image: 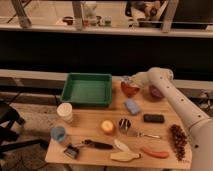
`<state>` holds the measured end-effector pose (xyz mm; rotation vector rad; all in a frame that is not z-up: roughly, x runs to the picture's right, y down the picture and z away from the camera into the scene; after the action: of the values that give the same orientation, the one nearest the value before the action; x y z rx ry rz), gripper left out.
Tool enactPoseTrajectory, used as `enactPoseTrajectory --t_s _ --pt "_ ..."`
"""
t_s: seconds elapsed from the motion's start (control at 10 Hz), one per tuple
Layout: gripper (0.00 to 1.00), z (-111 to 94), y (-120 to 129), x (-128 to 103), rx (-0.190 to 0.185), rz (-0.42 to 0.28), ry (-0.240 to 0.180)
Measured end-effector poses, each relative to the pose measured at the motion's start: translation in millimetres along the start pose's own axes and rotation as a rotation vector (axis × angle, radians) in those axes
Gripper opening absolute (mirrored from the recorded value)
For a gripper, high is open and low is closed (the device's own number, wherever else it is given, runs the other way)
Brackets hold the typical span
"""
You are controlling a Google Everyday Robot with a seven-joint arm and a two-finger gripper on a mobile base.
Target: Place towel in red bowl
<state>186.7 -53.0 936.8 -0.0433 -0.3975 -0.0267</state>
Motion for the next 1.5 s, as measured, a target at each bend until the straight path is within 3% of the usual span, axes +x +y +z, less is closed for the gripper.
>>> enactPoseTrajectory --t_s 0.6,1.2,1.5 --pt "0.8 10.8 -4.8 -2.1 0.022 0.0 0.0" --pt "0.8 2.0 -22.1 -8.5 0.108 -0.023 0.029" --pt "0.8 1.0 -26.9 -12.9 0.122 -0.031 0.034"
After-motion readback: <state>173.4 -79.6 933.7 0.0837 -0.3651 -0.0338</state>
